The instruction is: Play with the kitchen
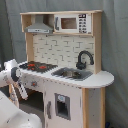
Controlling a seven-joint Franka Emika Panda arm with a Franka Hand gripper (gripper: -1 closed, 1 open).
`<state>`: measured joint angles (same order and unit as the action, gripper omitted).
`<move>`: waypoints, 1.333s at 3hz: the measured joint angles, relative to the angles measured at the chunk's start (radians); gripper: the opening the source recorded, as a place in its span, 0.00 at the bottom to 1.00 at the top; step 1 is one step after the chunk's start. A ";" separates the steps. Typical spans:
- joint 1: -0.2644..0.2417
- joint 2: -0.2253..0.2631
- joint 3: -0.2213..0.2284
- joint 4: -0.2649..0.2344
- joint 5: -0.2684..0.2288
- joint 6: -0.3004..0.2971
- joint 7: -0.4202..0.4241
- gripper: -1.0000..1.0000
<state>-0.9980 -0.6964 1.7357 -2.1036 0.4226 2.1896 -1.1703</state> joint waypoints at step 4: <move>-0.055 0.001 0.229 0.035 0.226 0.156 0.024 0.00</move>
<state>-1.0533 -0.6949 1.9645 -2.0691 0.6482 2.3461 -1.1463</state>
